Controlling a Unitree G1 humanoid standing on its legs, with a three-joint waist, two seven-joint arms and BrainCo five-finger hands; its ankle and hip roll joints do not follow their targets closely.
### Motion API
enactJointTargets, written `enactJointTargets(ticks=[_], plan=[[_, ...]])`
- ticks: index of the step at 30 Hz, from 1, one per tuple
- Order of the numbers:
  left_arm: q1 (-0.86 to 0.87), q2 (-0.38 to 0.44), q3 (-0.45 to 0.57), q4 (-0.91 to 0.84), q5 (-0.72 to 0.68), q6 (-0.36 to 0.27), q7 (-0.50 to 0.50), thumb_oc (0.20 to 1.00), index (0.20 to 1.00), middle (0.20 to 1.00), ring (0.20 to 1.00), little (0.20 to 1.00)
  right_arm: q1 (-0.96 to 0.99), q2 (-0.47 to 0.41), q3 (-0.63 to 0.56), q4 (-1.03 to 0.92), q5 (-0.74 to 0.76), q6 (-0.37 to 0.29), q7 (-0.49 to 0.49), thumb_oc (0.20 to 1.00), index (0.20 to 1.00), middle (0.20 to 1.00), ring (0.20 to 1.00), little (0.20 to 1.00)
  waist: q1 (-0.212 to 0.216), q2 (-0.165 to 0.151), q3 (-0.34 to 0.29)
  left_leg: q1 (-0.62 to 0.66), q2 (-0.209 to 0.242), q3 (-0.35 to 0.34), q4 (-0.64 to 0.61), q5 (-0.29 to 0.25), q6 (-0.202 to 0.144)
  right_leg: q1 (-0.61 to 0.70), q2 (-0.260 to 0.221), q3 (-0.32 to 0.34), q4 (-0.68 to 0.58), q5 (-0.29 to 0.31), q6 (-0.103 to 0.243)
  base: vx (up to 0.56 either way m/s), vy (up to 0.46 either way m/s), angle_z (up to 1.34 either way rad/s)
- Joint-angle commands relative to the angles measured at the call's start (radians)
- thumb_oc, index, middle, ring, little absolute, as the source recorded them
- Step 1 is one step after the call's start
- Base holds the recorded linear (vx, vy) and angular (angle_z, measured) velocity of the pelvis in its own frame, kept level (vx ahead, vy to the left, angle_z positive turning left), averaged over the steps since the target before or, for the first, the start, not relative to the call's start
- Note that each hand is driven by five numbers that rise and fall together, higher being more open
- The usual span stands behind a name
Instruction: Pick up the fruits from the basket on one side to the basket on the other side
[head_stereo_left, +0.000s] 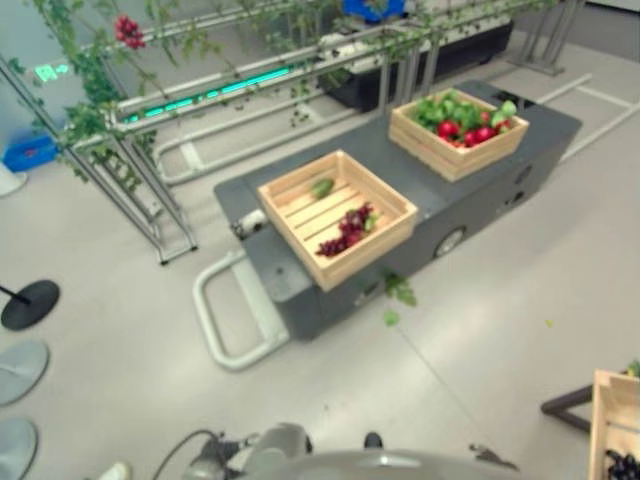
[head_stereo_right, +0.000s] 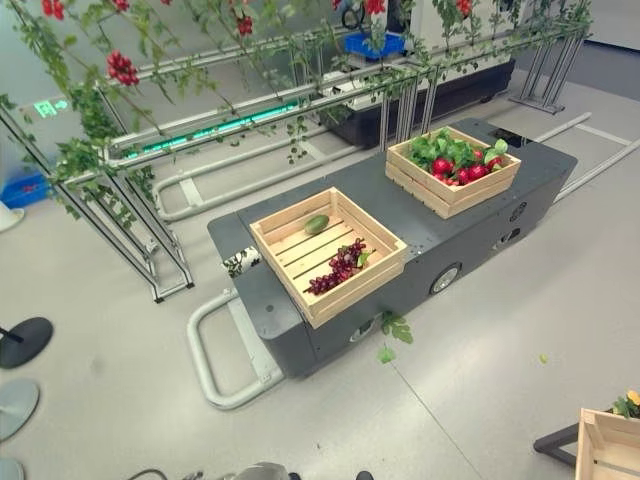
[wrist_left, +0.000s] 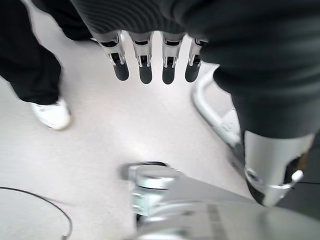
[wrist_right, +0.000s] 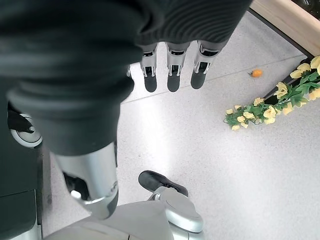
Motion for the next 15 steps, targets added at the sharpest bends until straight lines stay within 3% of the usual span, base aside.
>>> enactJointTargets(ticks=[1, 2, 3, 8, 13, 15], plan=[[0.066, -0.069, -0.014, 0.008, -0.033, 0.005, 0.024, 1.000, 1.000, 1.000, 1.000, 1.000, 0.003, 0.011, 0.013, -0.008, 0.004, -0.020, -0.030, 1.000, 1.000, 1.000, 1.000, 1.000, 0.045, -0.003, 0.013, -0.223, 0.029, 0.035, -0.037, 0.084, 0.091, 0.103, 0.133, 0.029, -0.038, -0.078, 0.110, 0.10, -0.041, 0.02], [0.066, -0.068, -0.013, 0.008, -0.033, 0.005, 0.024, 1.000, 1.000, 1.000, 1.000, 1.000, 0.003, 0.012, 0.013, -0.008, 0.004, -0.020, -0.030, 1.000, 1.000, 1.000, 1.000, 1.000, 0.045, -0.005, 0.014, -0.220, 0.028, 0.036, -0.039, 0.085, 0.091, 0.105, 0.131, 0.029, -0.038, -0.079, 0.110, 0.13, -0.024, -0.10], [0.066, -0.069, -0.013, -0.001, -0.041, 0.005, 0.021, 1.000, 1.000, 1.000, 1.000, 1.000, 0.003, 0.014, 0.018, -0.012, 0.007, -0.028, -0.036, 1.000, 1.000, 1.000, 1.000, 1.000, 0.058, 0.003, 0.028, -0.247, 0.051, 0.043, -0.081, 0.125, 0.087, 0.127, 0.152, 0.048, -0.038, -0.088, 0.105, 0.10, -0.026, -0.33], [0.089, -0.059, -0.004, -0.012, -0.047, -0.002, 0.015, 1.000, 1.000, 1.000, 1.000, 1.000, -0.009, 0.015, 0.023, -0.020, 0.031, -0.041, -0.043, 1.000, 1.000, 1.000, 1.000, 1.000, 0.091, 0.029, 0.024, -0.245, 0.092, 0.047, -0.151, 0.215, 0.068, 0.149, 0.198, 0.100, -0.038, -0.120, 0.087, 0.09, 0.023, -0.47], [0.110, -0.054, 0.008, -0.011, -0.047, -0.008, 0.025, 1.000, 1.000, 1.000, 1.000, 1.000, -0.018, 0.017, 0.030, -0.021, 0.032, -0.044, -0.045, 1.000, 1.000, 1.000, 1.000, 1.000, 0.097, 0.045, -0.009, -0.134, 0.123, 0.016, -0.238, 0.239, 0.066, 0.154, 0.211, 0.133, -0.038, -0.146, 0.085, 0.13, 0.112, -0.57], [0.108, -0.054, -0.003, -0.019, -0.045, -0.017, 0.032, 1.000, 1.000, 1.000, 1.000, 1.000, -0.018, 0.020, 0.038, -0.025, 0.025, -0.043, -0.037, 1.000, 1.000, 1.000, 1.000, 1.000, 0.101, 0.045, -0.022, -0.103, 0.139, 0.023, -0.239, 0.240, 0.061, 0.178, 0.184, 0.135, -0.038, -0.173, 0.093, 0.22, 0.227, -0.07]])
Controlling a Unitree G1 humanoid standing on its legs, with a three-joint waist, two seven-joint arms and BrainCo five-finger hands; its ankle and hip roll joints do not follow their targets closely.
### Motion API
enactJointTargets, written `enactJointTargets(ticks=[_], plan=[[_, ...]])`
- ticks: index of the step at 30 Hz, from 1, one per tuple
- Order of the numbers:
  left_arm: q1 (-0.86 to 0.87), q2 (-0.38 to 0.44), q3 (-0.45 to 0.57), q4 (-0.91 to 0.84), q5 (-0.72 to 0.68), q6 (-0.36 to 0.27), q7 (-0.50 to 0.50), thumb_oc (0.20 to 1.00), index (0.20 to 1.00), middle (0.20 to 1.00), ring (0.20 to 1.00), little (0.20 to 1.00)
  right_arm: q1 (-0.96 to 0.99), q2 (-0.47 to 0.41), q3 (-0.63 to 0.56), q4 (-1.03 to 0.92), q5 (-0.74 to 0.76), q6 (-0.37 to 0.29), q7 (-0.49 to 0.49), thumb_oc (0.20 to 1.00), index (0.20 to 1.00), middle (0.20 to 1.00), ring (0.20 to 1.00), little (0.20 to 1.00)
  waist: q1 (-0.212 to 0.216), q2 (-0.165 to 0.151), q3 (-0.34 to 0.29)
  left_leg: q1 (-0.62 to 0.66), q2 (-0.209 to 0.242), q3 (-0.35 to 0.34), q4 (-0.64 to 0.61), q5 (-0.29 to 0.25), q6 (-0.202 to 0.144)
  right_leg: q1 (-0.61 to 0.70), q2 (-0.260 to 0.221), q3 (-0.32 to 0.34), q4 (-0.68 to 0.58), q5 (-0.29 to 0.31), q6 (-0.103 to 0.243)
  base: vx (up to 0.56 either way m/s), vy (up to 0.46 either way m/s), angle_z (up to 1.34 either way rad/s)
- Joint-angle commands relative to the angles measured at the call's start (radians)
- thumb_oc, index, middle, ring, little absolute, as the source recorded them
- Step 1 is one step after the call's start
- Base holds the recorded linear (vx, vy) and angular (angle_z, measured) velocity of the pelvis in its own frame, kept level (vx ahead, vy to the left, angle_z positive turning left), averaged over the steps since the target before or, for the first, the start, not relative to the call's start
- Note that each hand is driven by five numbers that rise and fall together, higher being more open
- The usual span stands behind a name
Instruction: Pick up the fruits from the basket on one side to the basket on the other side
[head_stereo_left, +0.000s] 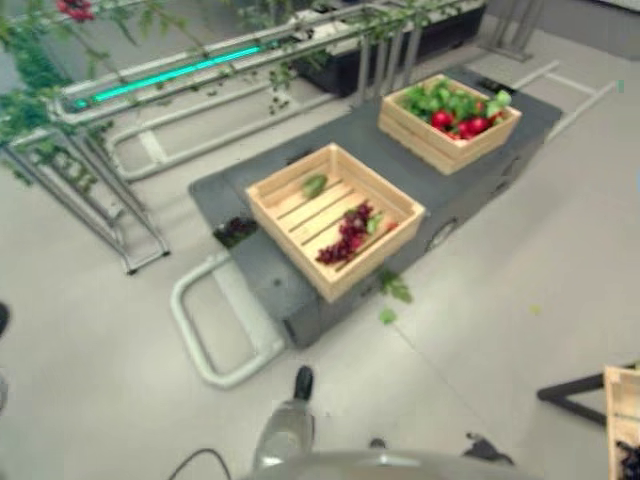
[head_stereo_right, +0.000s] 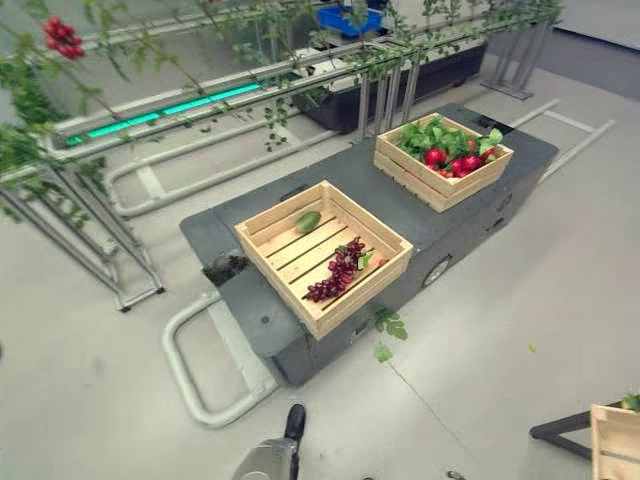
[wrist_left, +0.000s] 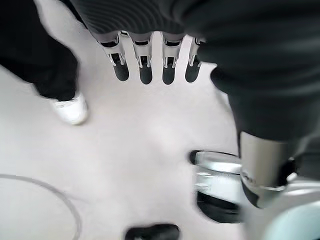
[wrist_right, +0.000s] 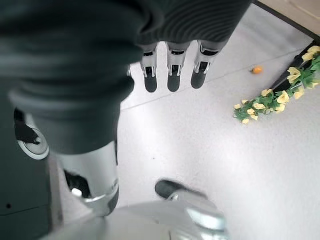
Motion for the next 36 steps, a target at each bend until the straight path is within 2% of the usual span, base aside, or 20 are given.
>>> enactJointTargets(ticks=[1, 3, 4, 8, 10, 13, 15, 17, 18, 19, 20, 21, 22, 23, 25, 26, 27, 28, 30, 36], plan=[[0.005, -0.038, -0.065, 0.023, -0.007, -0.012, 0.021, 1.000, 1.000, 1.000, 1.000, 1.000, -0.021, -0.020, 0.028, -0.027, 0.010, -0.015, 0.001, 1.000, 1.000, 1.000, 1.000, 1.000, 0.024, 0.030, -0.032, -0.143, 0.053, -0.016, -0.056, 0.215, 0.006, 0.102, 0.042, 0.009, -0.107, -0.056, 0.086, 0.14, 0.131, 0.16], [0.004, -0.035, -0.065, 0.023, -0.006, -0.013, 0.023, 1.000, 1.000, 1.000, 1.000, 1.000, -0.022, -0.017, 0.028, -0.027, 0.010, -0.013, 0.003, 1.000, 1.000, 1.000, 1.000, 1.000, 0.029, 0.024, -0.032, -0.138, 0.052, -0.011, -0.051, 0.215, 0.007, 0.114, 0.027, 0.010, -0.107, -0.066, 0.089, 0.16, 0.140, -0.01], [0.003, -0.027, -0.061, 0.024, -0.005, -0.015, 0.031, 1.000, 1.000, 1.000, 1.000, 1.000, -0.026, -0.006, 0.028, -0.031, 0.009, -0.012, 0.005, 1.000, 1.000, 1.000, 1.000, 1.000, 0.037, 0.004, -0.039, -0.137, 0.045, 0.003, -0.033, 0.195, 0.018, 0.138, -0.008, 0.007, -0.107, -0.079, 0.102, 0.24, 0.199, -0.06], [-0.010, -0.007, -0.061, 0.018, 0.007, -0.019, 0.038, 1.000, 1.000, 1.000, 1.000, 1.000, -0.034, 0.006, 0.023, -0.036, 0.017, -0.011, 0.005, 1.000, 1.000, 1.000, 1.000, 1.000, 0.042, -0.031, -0.057, -0.148, 0.026, 0.030, 0.016, 0.156, 0.037, 0.149, -0.057, -0.011, -0.106, -0.080, 0.126, 0.15, 0.148, -0.01], [-0.016, 0.014, -0.058, 0.016, 0.018, -0.023, 0.042, 1.000, 1.000, 1.000, 1.000, 1.000, -0.045, 0.021, 0.012, -0.043, 0.037, -0.016, 0.002, 1.000, 1.000, 1.000, 1.000, 1.000, 0.050, -0.068, -0.091, -0.156, 0.007, 0.037, 0.041, 0.110, 0.060, 0.128, -0.095, -0.010, -0.081, -0.082, 0.154, 0.14, 0.167, -0.07], [-0.030, 0.028, -0.068, 0.009, 0.031, -0.025, 0.041, 1.000, 1.000, 1.000, 1.000, 1.000, -0.047, 0.030, 0.007, -0.049, 0.050, -0.021, 0.002, 1.000, 1.000, 1.000, 1.000, 1.000, 0.049, -0.089, -0.111, -0.151, -0.007, 0.037, 0.040, 0.092, 0.072, 0.110, -0.110, -0.019, -0.041, -0.091, 0.167, 0.12, 0.130, -0.01], [-0.052, 0.048, -0.086, -0.013, 0.050, -0.029, 0.039, 1.000, 1.000, 1.000, 1.000, 1.000, -0.053, 0.037, 0.002, -0.064, 0.062, -0.027, 0.003, 1.000, 1.000, 1.000, 1.000, 1.000, 0.044, -0.106, -0.123, -0.136, -0.021, 0.036, 0.039, 0.058, 0.093, 0.066, -0.111, -0.018, 0.059, -0.090, 0.188, 0.15, 0.129, 0.06], [-0.071, 0.073, -0.117, -0.052, 0.072, -0.031, 0.030, 1.000, 1.000, 1.000, 1.000, 1.000, -0.048, 0.050, 0.000, -0.091, 0.078, -0.036, 0.002, 1.000, 1.000, 1.000, 1.000, 1.000, 0.021, -0.120, -0.120, -0.079, -0.027, 0.024, 0.020, 0.025, 0.111, -0.045, -0.087, -0.042, 0.252, 0.011, 0.227, 0.07, 0.082, 0.00], [-0.103, 0.076, -0.138, -0.090, 0.058, -0.040, 0.028, 1.000, 1.000, 1.000, 1.000, 1.000, -0.050, 0.048, -0.005, -0.121, 0.088, -0.042, -0.007, 1.000, 1.000, 1.000, 1.000, 1.000, -0.023, -0.107, -0.066, -0.019, -0.038, 0.004, -0.006, 0.008, 0.123, -0.205, -0.114, -0.052, 0.410, 0.212, 0.274, -0.03, 0.052, -0.07], [-0.104, 0.076, -0.138, -0.090, 0.058, -0.040, 0.028, 1.000, 1.000, 1.000, 1.000, 1.000, -0.050, 0.047, -0.005, -0.121, 0.088, -0.041, -0.007, 1.000, 1.000, 1.000, 1.000, 1.000, -0.023, -0.104, -0.067, -0.022, -0.035, 0.004, -0.006, 0.009, 0.122, -0.207, -0.111, -0.052, 0.407, 0.216, 0.274, -0.11, 0.128, 0.02], [-0.130, 0.076, -0.154, -0.106, 0.049, -0.044, 0.029, 1.000, 1.000, 1.000, 1.000, 1.000, -0.059, 0.039, -0.005, -0.135, 0.090, -0.044, -0.011, 1.000, 1.000, 1.000, 1.000, 1.000, -0.046, -0.071, -0.032, -0.002, -0.018, -0.012, -0.013, 0.010, 0.125, -0.280, -0.103, -0.064, 0.447, 0.237, 0.261, 0.01, 0.204, 0.23], [-0.291, 0.173, -0.146, -0.089, 0.027, -0.023, 0.001, 1.000, 1.000, 1.000, 1.000, 1.000, -0.076, 0.016, -0.001, -0.125, 0.090, -0.045, 0.004, 1.000, 1.000, 1.000, 1.000, 1.000, -0.100, -0.047, -0.033, 0.022, -0.014, -0.024, -0.016, 0.005, 0.125, -0.331, -0.066, -0.058, 0.508, 0.176, 0.249, 0.08, 0.274, 0.47], [-0.249, 0.115, -0.147, -0.115, 0.015, -0.022, 0.007, 1.000, 1.000, 1.000, 1.000, 1.000, -0.067, 0.024, -0.010, -0.123, 0.101, -0.040, -0.002, 1.000, 1.000, 1.000, 1.000, 1.000, -0.104, -0.035, -0.035, 0.029, -0.023, -0.031, -0.012, -0.010, 0.134, -0.368, -0.051, -0.074, 0.485, 0.146, 0.234, 0.22, 0.210, 0.59], [-0.220, 0.083, -0.166, -0.174, 0.020, -0.032, 0.006, 1.000, 1.000, 1.000, 1.000, 1.000, -0.063, 0.023, -0.014, -0.121, 0.100, -0.038, -0.008, 1.000, 1.000, 1.000, 1.000, 1.000, -0.108, -0.037, -0.035, 0.043, -0.035, -0.031, -0.016, -0.026, 0.137, -0.390, -0.070, -0.104, 0.419, 0.095, 0.219, 0.21, 0.086, 0.48], [-0.208, 0.077, -0.145, -0.153, -0.002, -0.048, -0.001, 1.000, 1.000, 1.000, 1.000, 1.000, -0.057, 0.025, -0.019, -0.109, 0.100, -0.040, -0.009, 1.000, 1.000, 1.000, 1.000, 1.000, -0.114, -0.049, -0.030, 0.074, -0.048, -0.032, -0.025, -0.039, 0.135, -0.344, -0.093, -0.131, 0.335, 0.066, 0.210, 0.21, -0.019, 0.16], [-0.194, 0.075, -0.128, -0.197, -0.032, -0.069, -0.003, 1.000, 1.000, 1.000, 1.000, 1.000, -0.065, 0.011, -0.030, -0.088, 0.089, -0.034, -0.009, 1.000, 1.000, 1.000, 1.000, 1.000, -0.113, -0.065, -0.025, 0.119, -0.073, -0.023, -0.043, -0.078, 0.131, -0.371, -0.160, -0.200, 0.050, 0.152, 0.221, 0.26, -0.034, 0.06], [-0.191, 0.091, -0.116, -0.241, -0.053, -0.086, 0.000, 1.000, 1.000, 1.000, 1.000, 1.000, -0.057, 0.002, -0.037, -0.093, 0.085, -0.039, -0.007, 1.000, 1.000, 1.000, 1.000, 1.000, -0.121, -0.071, -0.012, 0.122, -0.094, -0.033, -0.041, -0.077, 0.134, -0.387, -0.165, -0.162, 0.006, 0.195, 0.228, 0.29, -0.041, -0.02], [-0.164, 0.098, -0.112, -0.309, -0.062, -0.088, -0.017, 1.000, 1.000, 1.000, 1.000, 1.000, -0.048, -0.005, -0.047, -0.092, 0.074, -0.031, -0.004, 1.000, 1.000, 1.000, 1.000, 1.000, -0.129, -0.058, -0.004, 0.135, -0.088, -0.050, -0.031, -0.086, 0.128, -0.392, -0.206, -0.088, 0.006, 0.236, 0.257, 0.12, 0.035, -0.04], [-0.105, 0.093, -0.119, -0.433, -0.082, -0.074, -0.032, 1.000, 1.000, 1.000, 1.000, 1.000, -0.031, -0.008, -0.054, -0.088, 0.073, -0.024, 0.003, 1.000, 1.000, 1.000, 1.000, 1.000, -0.115, -0.071, -0.021, 0.151, -0.116, -0.050, -0.023, -0.110, 0.143, -0.342, -0.169, -0.084, 0.008, 0.219, 0.241, 0.09, 0.047, 0.14], [0.009, 0.100, -0.098, -0.666, -0.093, -0.069, -0.074, 1.000, 1.000, 1.000, 1.000, 1.000, 0.013, -0.014, -0.098, -0.115, 0.084, -0.015, 0.015, 1.000, 1.000, 1.000, 1.000, 1.000, -0.109, -0.072, -0.039, 0.191, -0.125, -0.055, -0.059, -0.127, 0.148, -0.285, -0.175, -0.131, -0.015, 0.221, 0.236, 0.08, -0.006, 0.26]])
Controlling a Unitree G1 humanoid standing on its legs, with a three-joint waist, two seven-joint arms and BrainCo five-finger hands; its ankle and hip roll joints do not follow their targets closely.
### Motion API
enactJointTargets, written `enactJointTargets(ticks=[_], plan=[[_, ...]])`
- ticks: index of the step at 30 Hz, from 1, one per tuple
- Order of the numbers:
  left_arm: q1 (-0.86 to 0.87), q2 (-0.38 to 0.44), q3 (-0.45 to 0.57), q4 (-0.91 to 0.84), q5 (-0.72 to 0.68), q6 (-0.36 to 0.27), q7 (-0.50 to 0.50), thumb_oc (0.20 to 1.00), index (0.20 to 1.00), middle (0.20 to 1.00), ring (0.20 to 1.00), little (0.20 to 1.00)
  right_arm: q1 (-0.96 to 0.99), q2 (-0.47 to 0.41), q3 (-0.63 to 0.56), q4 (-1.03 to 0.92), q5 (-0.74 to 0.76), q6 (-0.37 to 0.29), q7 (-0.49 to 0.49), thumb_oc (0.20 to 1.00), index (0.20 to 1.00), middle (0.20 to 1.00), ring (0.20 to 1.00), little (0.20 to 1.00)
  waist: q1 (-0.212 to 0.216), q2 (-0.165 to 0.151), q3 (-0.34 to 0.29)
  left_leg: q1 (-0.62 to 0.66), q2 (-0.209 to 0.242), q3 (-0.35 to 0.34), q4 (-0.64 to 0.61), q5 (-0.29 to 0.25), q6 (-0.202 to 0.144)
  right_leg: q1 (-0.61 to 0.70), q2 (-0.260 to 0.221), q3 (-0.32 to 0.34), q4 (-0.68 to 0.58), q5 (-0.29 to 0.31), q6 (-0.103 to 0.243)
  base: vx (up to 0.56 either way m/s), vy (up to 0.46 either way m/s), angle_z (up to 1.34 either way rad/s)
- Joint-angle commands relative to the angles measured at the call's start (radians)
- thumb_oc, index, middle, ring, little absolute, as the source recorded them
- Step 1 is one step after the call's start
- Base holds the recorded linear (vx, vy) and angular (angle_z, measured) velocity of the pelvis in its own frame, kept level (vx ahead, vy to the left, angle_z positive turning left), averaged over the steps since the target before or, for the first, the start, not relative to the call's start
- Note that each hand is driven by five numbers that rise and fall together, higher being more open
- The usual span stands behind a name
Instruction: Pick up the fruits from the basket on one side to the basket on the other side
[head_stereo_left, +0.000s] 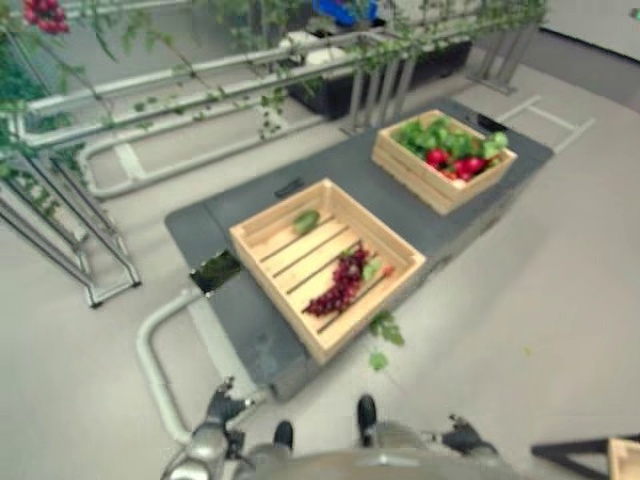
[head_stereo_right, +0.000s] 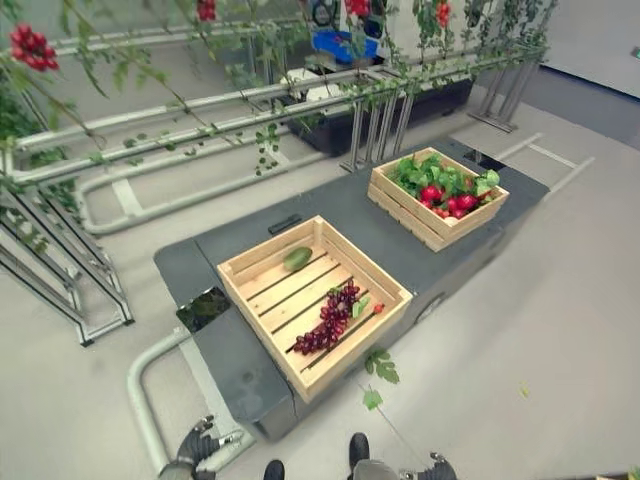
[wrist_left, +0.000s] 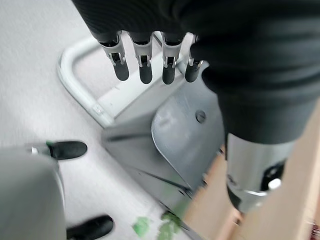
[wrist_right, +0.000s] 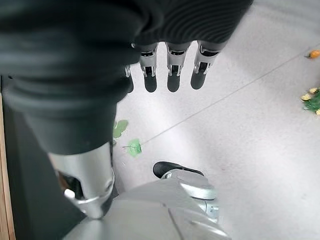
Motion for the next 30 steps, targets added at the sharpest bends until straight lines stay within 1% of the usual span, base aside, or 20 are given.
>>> enactJointTargets(ticks=[1, 3, 5, 8, 9, 10, 11, 12, 14, 16, 20, 23, 24, 26, 28, 30], plan=[[-0.053, 0.014, 0.047, -0.077, -0.020, -0.023, -0.026, 1.000, 1.000, 1.000, 1.000, 1.000, -0.009, -0.020, 0.015, -0.022, 0.015, 0.001, 0.002, 1.000, 1.000, 1.000, 1.000, 1.000, -0.008, -0.015, -0.021, -0.025, -0.059, -0.022, -0.007, -0.061, 0.039, 0.023, 0.006, -0.003, -0.086, 0.083, 0.022, 0.04, -0.025, -0.02], [-0.043, 0.015, 0.053, -0.084, -0.024, -0.019, -0.025, 1.000, 1.000, 1.000, 1.000, 1.000, -0.005, -0.021, 0.012, -0.024, 0.015, 0.001, 0.002, 1.000, 1.000, 1.000, 1.000, 1.000, -0.007, -0.013, -0.026, -0.026, -0.060, -0.022, -0.006, -0.063, 0.038, 0.029, 0.010, -0.002, -0.087, 0.075, 0.019, 0.03, -0.026, -0.11], [-0.018, 0.010, 0.063, -0.129, -0.051, -0.019, -0.032, 1.000, 1.000, 1.000, 1.000, 1.000, 0.000, -0.026, 0.009, -0.024, 0.011, 0.005, 0.005, 1.000, 1.000, 1.000, 1.000, 1.000, -0.004, -0.005, -0.034, -0.025, -0.056, -0.025, -0.009, -0.062, 0.035, 0.043, 0.016, -0.006, -0.088, 0.057, 0.012, 0.04, -0.036, -0.09], [0.017, 0.015, 0.081, -0.213, -0.075, -0.032, -0.035, 1.000, 1.000, 1.000, 1.000, 1.000, 0.011, -0.031, 0.002, -0.033, 0.012, 0.003, 0.005, 1.000, 1.000, 1.000, 1.000, 1.000, 0.000, 0.003, -0.043, -0.021, -0.049, -0.027, -0.012, -0.066, 0.031, 0.062, 0.020, -0.012, -0.099, 0.042, 0.005, 0.04, -0.034, -0.01], [0.019, 0.015, 0.081, -0.215, -0.075, -0.031, -0.035, 1.000, 1.000, 1.000, 1.000, 1.000, 0.012, -0.031, 0.003, -0.033, 0.012, 0.004, 0.005, 1.000, 1.000, 1.000, 1.000, 1.000, 0.000, 0.003, -0.043, -0.020, -0.049, -0.027, -0.012, -0.066, 0.031, 0.063, 0.020, -0.012, -0.100, 0.042, 0.005, 0.05, -0.037, 0.02], [0.049, 0.020, 0.092, -0.270, -0.090, -0.039, -0.045, 1.000, 1.000, 1.000, 1.000, 1.000, 0.016, -0.034, 0.001, -0.035, 0.010, 0.003, 0.006, 1.000, 1.000, 1.000, 1.000, 1.000, 0.005, 0.007, -0.050, -0.013, -0.044, -0.028, -0.019, -0.067, 0.027, 0.078, 0.024, -0.017, -0.113, 0.034, 0.002, 0.04, -0.025, 0.00], [0.049, 0.020, 0.092, -0.271, -0.090, -0.039, -0.045, 1.000, 1.000, 1.000, 1.000, 1.000, 0.017, -0.034, 0.001, -0.035, 0.010, 0.003, 0.006, 1.000, 1.000, 1.000, 1.000, 1.000, 0.005, 0.007, -0.050, -0.013, -0.044, -0.028, -0.019, -0.067, 0.027, 0.079, 0.024, -0.017, -0.113, 0.034, 0.002, 0.07, -0.049, -0.02], [0.078, 0.027, 0.102, -0.324, -0.098, -0.049, -0.054, 1.000, 1.000, 1.000, 1.000, 1.000, 0.020, -0.037, 0.000, -0.035, 0.009, 0.000, 0.009, 1.000, 1.000, 1.000, 1.000, 1.000, 0.008, 0.009, -0.054, -0.010, -0.040, -0.030, -0.022, -0.067, 0.024, 0.091, 0.026, -0.018, -0.122, 0.027, 0.001, 0.04, -0.033, -0.05], [0.088, 0.031, 0.106, -0.341, -0.100, -0.050, -0.056, 1.000, 1.000, 1.000, 1.000, 1.000, 0.022, -0.038, 0.001, -0.038, 0.009, 0.000, 0.010, 1.000, 1.000, 1.000, 1.000, 1.000, 0.010, 0.011, -0.055, -0.008, -0.039, -0.030, -0.024, -0.067, 0.022, 0.096, 0.026, -0.018, -0.124, 0.025, 0.000, 0.02, -0.016, -0.02], [0.116, 0.044, 0.124, -0.411, -0.123, -0.069, -0.067, 1.000, 1.000, 1.000, 1.000, 1.000, 0.029, -0.040, -0.002, -0.036, 0.005, -0.004, 0.014, 1.000, 1.000, 1.000, 1.000, 1.000, 0.016, 0.015, -0.058, 0.000, -0.035, -0.031, -0.030, -0.068, 0.019, 0.110, 0.028, -0.021, -0.128, 0.015, -0.003, 0.04, -0.028, 0.01], [0.149, 0.032, 0.158, -0.473, -0.176, -0.082, -0.066, 1.000, 1.000, 1.000, 1.000, 1.000, 0.037, -0.040, -0.007, -0.024, 0.003, -0.009, 0.017, 1.000, 1.000, 1.000, 1.000, 1.000, 0.024, 0.017, -0.063, 0.012, -0.029, -0.034, -0.038, -0.071, 0.015, 0.132, 0.029, -0.026, -0.136, 0.005, -0.006, 0.04, -0.018, 0.01], [0.161, 0.017, 0.169, -0.488, -0.218, -0.067, -0.073, 1.000, 1.000, 1.000, 1.000, 1.000, 0.043, -0.041, -0.009, -0.024, 0.002, -0.009, 0.021, 1.000, 1.000, 1.000, 1.000, 1.000, 0.025, 0.019, -0.064, 0.016, -0.029, -0.037, -0.039, -0.073, 0.015, 0.141, 0.030, -0.028, -0.141, 0.001, -0.007, 0.01, -0.004, 0.00], [0.172, 0.014, 0.181, -0.531, -0.246, -0.062, -0.085, 1.000, 1.000, 1.000, 1.000, 1.000, 0.045, -0.043, -0.013, -0.018, 0.001, -0.005, 0.024, 1.000, 1.000, 1.000, 1.000, 1.000, 0.025, 0.021, -0.065, 0.020, -0.028, -0.037, -0.040, -0.075, 0.014, 0.150, 0.028, -0.032, -0.145, -0.001, -0.008, 0.02, -0.011, 0.04], [0.179, 0.016, 0.186, -0.551, -0.256, -0.054, -0.095, 1.000, 1.000, 1.000, 1.000, 1.000, 0.045, -0.045, -0.014, -0.017, -0.001, -0.004, 0.026, 1.000, 1.000, 1.000, 1.000, 1.000, 0.025, 0.022, -0.065, 0.022, -0.026, -0.038, -0.042, -0.075, 0.013, 0.154, 0.028, -0.033, -0.148, -0.001, -0.008, 0.02, -0.005, 0.05], [0.175, 0.037, 0.193, -0.612, -0.269, -0.041, -0.117, 1.000, 1.000, 1.000, 1.000, 1.000, 0.044, -0.052, -0.012, -0.015, -0.008, 0.005, 0.036, 1.000, 1.000, 1.000, 1.000, 1.000, 0.022, 0.030, -0.062, 0.023, -0.024, -0.037, -0.045, -0.076, 0.011, 0.155, 0.027, -0.035, -0.148, -0.003, -0.008, 0.00, 0.000, 0.00], [0.164, 0.056, 0.196, -0.642, -0.251, -0.033, -0.119, 1.000, 1.000, 1.000, 1.000, 1.000, 0.040, -0.055, -0.009, -0.012, -0.013, 0.010, 0.045, 1.000, 1.000, 1.000, 1.000, 1.000, 0.019, 0.036, -0.060, 0.023, -0.022, -0.036, -0.047, -0.076, 0.010, 0.155, 0.027, -0.034, -0.150, -0.003, -0.008, 0.00, 0.000, 0.00]])
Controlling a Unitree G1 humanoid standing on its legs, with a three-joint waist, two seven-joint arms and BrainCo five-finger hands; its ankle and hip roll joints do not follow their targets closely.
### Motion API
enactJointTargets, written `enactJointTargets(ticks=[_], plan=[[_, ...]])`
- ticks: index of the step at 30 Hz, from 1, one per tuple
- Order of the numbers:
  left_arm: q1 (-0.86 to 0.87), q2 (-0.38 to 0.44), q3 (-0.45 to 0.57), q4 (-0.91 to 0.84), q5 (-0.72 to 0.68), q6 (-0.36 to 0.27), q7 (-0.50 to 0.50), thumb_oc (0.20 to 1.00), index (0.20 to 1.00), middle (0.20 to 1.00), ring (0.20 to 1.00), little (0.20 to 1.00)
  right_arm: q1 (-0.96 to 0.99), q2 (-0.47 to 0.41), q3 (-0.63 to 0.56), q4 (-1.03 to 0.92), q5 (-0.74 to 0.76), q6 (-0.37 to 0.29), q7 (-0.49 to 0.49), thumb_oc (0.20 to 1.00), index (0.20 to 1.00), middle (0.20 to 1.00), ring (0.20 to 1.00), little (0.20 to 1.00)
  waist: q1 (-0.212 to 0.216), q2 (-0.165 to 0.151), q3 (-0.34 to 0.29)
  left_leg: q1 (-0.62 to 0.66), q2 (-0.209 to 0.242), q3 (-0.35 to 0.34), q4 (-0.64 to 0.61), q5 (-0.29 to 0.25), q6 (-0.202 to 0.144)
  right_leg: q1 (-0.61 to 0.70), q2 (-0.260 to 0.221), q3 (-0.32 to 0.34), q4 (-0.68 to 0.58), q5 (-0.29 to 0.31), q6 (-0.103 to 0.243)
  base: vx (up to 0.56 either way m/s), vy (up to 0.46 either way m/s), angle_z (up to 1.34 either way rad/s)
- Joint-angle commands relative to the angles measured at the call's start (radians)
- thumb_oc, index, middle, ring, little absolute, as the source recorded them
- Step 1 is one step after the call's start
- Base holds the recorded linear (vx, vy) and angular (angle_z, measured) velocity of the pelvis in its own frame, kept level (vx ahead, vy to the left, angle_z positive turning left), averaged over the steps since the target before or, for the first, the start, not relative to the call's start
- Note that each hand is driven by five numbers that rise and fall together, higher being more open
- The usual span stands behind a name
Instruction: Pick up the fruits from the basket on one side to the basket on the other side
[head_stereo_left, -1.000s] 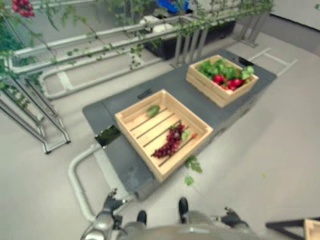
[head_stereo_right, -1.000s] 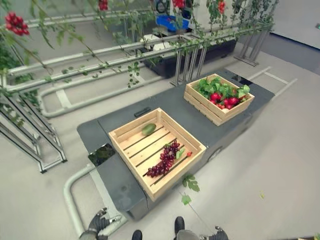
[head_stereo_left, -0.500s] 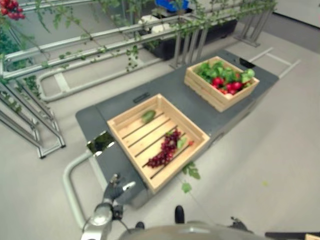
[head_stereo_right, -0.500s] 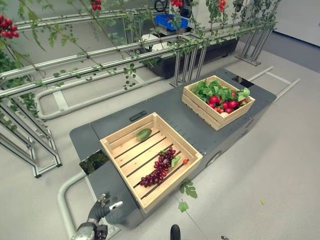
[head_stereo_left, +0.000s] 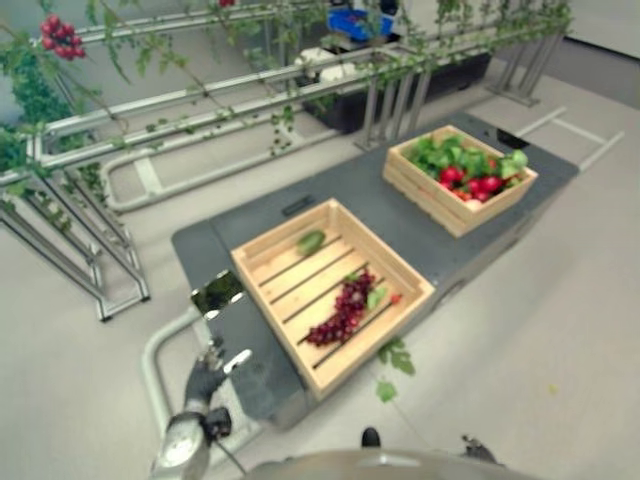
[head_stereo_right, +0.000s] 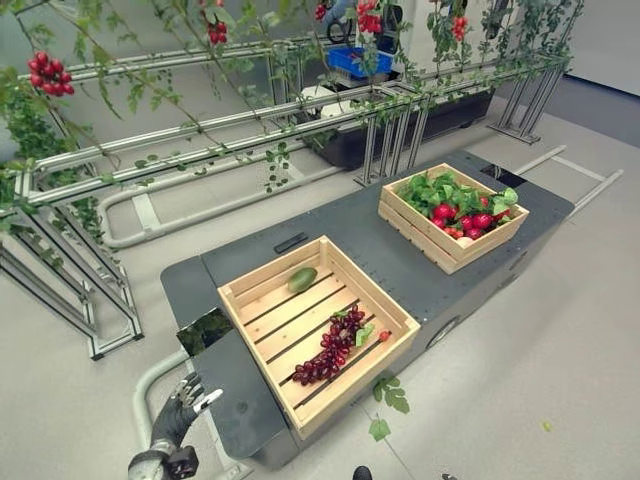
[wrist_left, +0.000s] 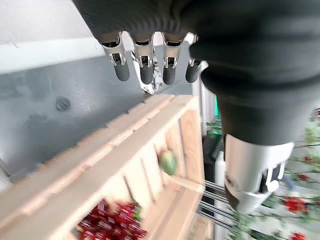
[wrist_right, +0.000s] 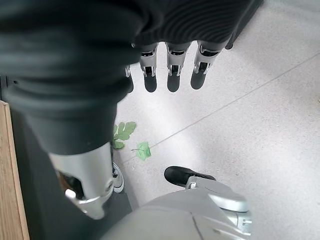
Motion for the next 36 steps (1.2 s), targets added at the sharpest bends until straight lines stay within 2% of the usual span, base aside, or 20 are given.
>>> enactJointTargets(ticks=[1, 3, 4, 12, 17, 21, 25, 26, 28, 36], plan=[[-0.036, 0.041, 0.043, -0.121, 0.004, -0.022, -0.022, 1.000, 1.000, 1.000, 1.000, 1.000, -0.052, -0.038, 0.005, 0.032, -0.013, 0.008, 0.017, 1.000, 1.000, 1.000, 1.000, 1.000, 0.000, -0.014, 0.001, -0.069, -0.066, -0.027, 0.013, -0.030, 0.026, 0.004, -0.014, -0.020, 0.033, -0.103, 0.079, 0.00, 0.000, 0.00], [-0.051, 0.054, 0.043, -0.130, 0.021, -0.020, -0.022, 1.000, 1.000, 1.000, 1.000, 1.000, -0.055, -0.039, 0.006, 0.035, -0.015, 0.010, 0.020, 1.000, 1.000, 1.000, 1.000, 1.000, -0.002, -0.011, 0.003, -0.069, -0.065, -0.026, 0.012, -0.029, 0.025, 0.004, -0.014, -0.019, 0.031, -0.102, 0.079, 0.00, 0.000, 0.00], [-0.092, 0.093, 0.044, -0.154, 0.055, -0.017, -0.019, 1.000, 1.000, 1.000, 1.000, 1.000, -0.060, -0.046, 0.011, 0.037, -0.018, 0.014, 0.024, 1.000, 1.000, 1.000, 1.000, 1.000, -0.008, -0.003, 0.005, -0.073, -0.063, -0.024, 0.009, -0.028, 0.022, 0.002, -0.015, -0.018, 0.027, -0.100, 0.080, 0.00, 0.000, 0.00], [-0.337, 0.221, 0.011, -0.167, 0.126, 0.001, -0.005, 1.000, 1.000, 1.000, 1.000, 1.000, -0.109, -0.069, 0.023, 0.057, -0.022, 0.028, 0.038, 1.000, 1.000, 1.000, 1.000, 1.000, -0.037, 0.031, 0.028, -0.096, -0.056, -0.008, 0.005, -0.018, 0.010, -0.017, -0.017, -0.002, 0.015, -0.089, 0.084, 0.00, 0.001, 0.00], [-0.501, 0.276, -0.050, -0.129, 0.132, 0.004, 0.000, 1.000, 1.000, 1.000, 1.000, 1.000, -0.134, -0.085, 0.038, 0.061, -0.019, 0.032, 0.045, 1.000, 1.000, 1.000, 1.000, 1.000, -0.053, 0.050, 0.043, -0.116, -0.056, 0.000, 0.006, -0.011, 0.006, -0.038, -0.015, 0.009, 0.015, -0.083, 0.084, -0.03, 0.001, -0.04], [-0.716, 0.325, -0.158, -0.050, 0.169, 0.016, 0.009, 1.000, 1.000, 1.000, 1.000, 1.000, -0.170, -0.099, 0.055, 0.061, -0.001, 0.036, 0.043, 1.000, 1.000, 1.000, 1.000, 1.000, -0.078, 0.074, 0.070, -0.141, -0.062, 0.006, 0.011, -0.001, 0.006, -0.066, -0.015, 0.020, 0.018, -0.073, 0.084, -0.04, 0.008, -0.07], [-0.854, 0.327, -0.241, 0.051, 0.183, 0.027, 0.016, 1.000, 1.000, 1.000, 1.000, 1.000, -0.188, -0.105, 0.062, 0.063, 0.015, 0.036, 0.038, 1.000, 1.000, 1.000, 1.000, 1.000, -0.090, 0.088, 0.094, -0.160, -0.066, 0.010, 0.015, 0.006, 0.005, -0.087, -0.018, 0.027, 0.020, -0.063, 0.084, -0.06, 0.009, -0.06], [-0.938, 0.329, -0.295, 0.119, 0.196, 0.034, 0.020, 1.000, 1.000, 1.000, 1.000, 1.000, -0.203, -0.110, 0.070, 0.061, 0.028, 0.036, 0.031, 1.000, 1.000, 1.000, 1.000, 1.000, -0.103, 0.098, 0.110, -0.174, -0.068, 0.014, 0.015, 0.014, 0.004, -0.103, -0.019, 0.031, 0.018, -0.055, 0.086, -0.06, 0.009, -0.05], [-1.003, 0.321, -0.342, 0.186, 0.229, 0.040, 0.022, 1.000, 1.000, 1.000, 1.000, 1.000, -0.212, -0.111, 0.078, 0.058, 0.037, 0.033, 0.026, 1.000, 1.000, 1.000, 1.000, 1.000, -0.110, 0.106, 0.122, -0.187, -0.069, 0.021, 0.015, 0.021, 0.003, -0.118, -0.019, 0.035, 0.017, -0.048, 0.086, -0.05, 0.007, -0.04], [-1.117, 0.263, -0.411, 0.392, 0.283, 0.059, 0.063, 1.000, 1.000, 1.000, 1.000, 1.000, -0.239, -0.108, 0.098, 0.038, 0.071, 0.023, -0.003, 1.000, 1.000, 1.000, 1.000, 1.000, -0.134, 0.110, 0.162, -0.232, -0.067, 0.048, 0.015, 0.037, 0.000, -0.176, -0.011, 0.067, 0.013, -0.026, 0.087, -0.05, -0.005, -0.13]])
